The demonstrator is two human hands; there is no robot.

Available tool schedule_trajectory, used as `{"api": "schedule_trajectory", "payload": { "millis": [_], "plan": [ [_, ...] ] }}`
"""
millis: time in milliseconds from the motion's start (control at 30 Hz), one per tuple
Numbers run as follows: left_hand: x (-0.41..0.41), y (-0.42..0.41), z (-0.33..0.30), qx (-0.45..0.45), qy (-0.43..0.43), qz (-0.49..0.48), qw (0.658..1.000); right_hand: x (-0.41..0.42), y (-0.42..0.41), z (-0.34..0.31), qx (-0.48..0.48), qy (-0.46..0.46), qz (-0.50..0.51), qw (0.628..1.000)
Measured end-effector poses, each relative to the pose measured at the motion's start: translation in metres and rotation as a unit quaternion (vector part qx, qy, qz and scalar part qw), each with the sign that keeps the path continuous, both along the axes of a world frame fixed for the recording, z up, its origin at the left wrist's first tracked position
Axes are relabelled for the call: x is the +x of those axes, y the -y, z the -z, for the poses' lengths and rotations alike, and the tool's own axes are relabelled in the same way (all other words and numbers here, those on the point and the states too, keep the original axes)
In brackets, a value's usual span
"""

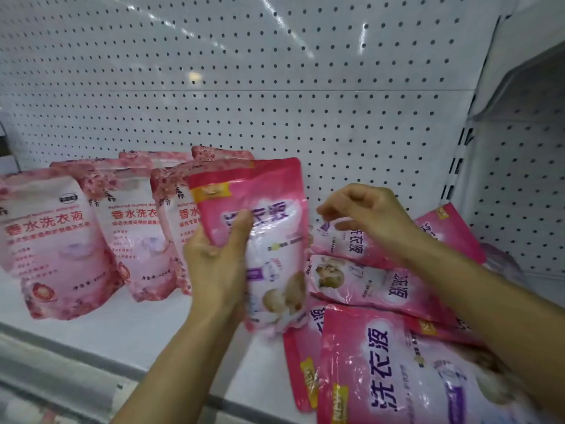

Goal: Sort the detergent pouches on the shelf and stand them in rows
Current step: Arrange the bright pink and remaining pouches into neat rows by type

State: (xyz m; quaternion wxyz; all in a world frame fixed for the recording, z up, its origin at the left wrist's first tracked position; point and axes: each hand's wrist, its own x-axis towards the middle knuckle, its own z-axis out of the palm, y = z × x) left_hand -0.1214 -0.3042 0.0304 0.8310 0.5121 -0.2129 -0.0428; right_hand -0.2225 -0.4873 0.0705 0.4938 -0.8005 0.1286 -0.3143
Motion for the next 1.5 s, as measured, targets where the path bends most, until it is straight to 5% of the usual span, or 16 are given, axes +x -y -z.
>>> {"api": "schedule_trajectory", "payload": {
  "millis": [100, 267, 367, 667, 833, 1000, 1367, 1500],
  "plan": [
    [0.011, -0.027, 0.003, 0.028, 0.058, -0.090, 0.994, -0.001, 0.046, 0.008, -0.050, -0.018, 0.132, 0.990],
    [0.046, -0.068, 0.009, 0.056, 0.111, -0.222, 0.967, -0.006, 0.098, 0.021, -0.177, -0.270, 0.250, 0.913],
    [0.069, -0.079, 0.019, 0.075, 0.100, -0.252, 0.960, -0.001, 0.104, 0.019, -0.168, -0.339, 0.263, 0.887],
    [0.075, -0.078, 0.026, 0.077, 0.097, -0.265, 0.956, 0.010, 0.091, 0.010, 0.010, -0.258, 0.239, 0.936],
    [0.080, -0.077, 0.029, 0.080, 0.077, -0.256, 0.960, 0.033, 0.060, -0.020, -0.169, -0.130, 0.227, 0.950],
    [0.087, -0.078, 0.029, 0.087, 0.070, -0.255, 0.960, 0.058, 0.032, -0.047, -0.297, -0.112, 0.178, 0.932],
    [0.086, -0.082, 0.024, 0.097, 0.074, -0.205, 0.971, 0.078, 0.012, -0.087, -0.335, -0.164, 0.158, 0.914],
    [0.084, -0.090, 0.016, 0.117, 0.151, -0.273, 0.943, 0.075, 0.002, -0.105, -0.338, -0.148, 0.152, 0.917]
  ]
}}
